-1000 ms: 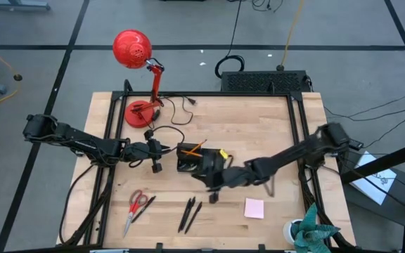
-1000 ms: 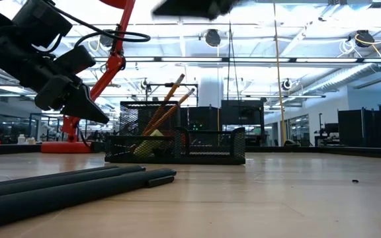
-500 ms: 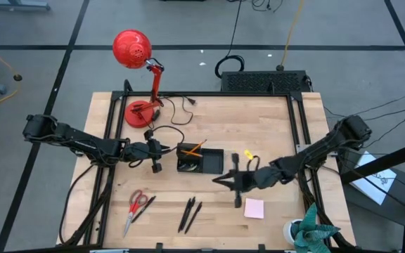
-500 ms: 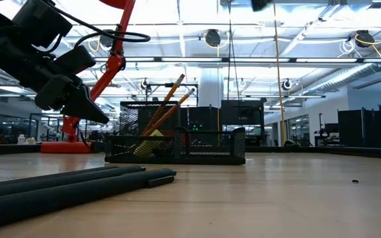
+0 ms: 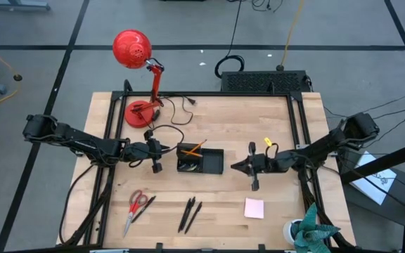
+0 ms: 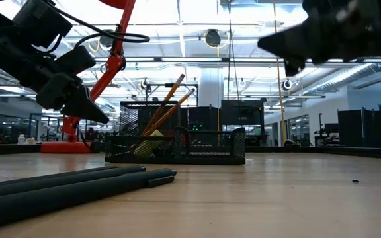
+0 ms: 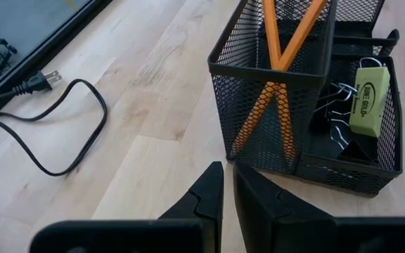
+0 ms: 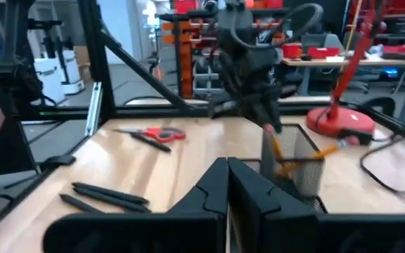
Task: Pick and place office supplies into organizer
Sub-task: Put the pen into the top left section of the desk organizer
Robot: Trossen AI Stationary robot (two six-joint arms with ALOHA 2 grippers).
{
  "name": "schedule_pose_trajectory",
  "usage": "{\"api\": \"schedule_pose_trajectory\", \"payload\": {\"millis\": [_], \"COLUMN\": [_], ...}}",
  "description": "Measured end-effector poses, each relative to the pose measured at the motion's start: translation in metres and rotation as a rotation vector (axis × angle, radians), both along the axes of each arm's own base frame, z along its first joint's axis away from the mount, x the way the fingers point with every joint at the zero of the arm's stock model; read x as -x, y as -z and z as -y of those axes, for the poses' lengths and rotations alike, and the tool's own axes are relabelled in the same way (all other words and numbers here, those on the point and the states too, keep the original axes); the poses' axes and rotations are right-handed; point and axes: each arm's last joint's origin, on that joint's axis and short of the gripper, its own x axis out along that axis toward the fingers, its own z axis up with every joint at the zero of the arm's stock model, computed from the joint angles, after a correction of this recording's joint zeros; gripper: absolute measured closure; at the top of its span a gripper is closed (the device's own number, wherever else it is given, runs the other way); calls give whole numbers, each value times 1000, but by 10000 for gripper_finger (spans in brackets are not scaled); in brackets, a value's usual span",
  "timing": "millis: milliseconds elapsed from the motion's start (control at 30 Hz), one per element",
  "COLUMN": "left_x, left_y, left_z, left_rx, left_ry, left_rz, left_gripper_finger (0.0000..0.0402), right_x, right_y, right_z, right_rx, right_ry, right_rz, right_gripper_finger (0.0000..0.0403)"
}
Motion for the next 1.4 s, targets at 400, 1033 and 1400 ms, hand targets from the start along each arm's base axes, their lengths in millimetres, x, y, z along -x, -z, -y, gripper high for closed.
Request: {"api": "schedule_pose_trajectory", "payload": {"millis": [400, 1033, 1400], "left_x": [-2, -2, -1], "left_y": [-2, -2, -1], "left_z": [1, 2, 1], "left_rx": [70, 24, 20], "left_ry": [-8, 51, 49], "left_rz": [43, 20, 9], "left_gripper_finger": [360, 360, 360], "right_x": [16, 47, 80], "right_y": [17, 14, -9], "right_z": [12, 25, 24], "right_rx": [-15, 29, 73], "right_ry": [33, 140, 205], "right_rz": [-23, 80, 96], "right_gripper_finger": [402, 403, 403]}}
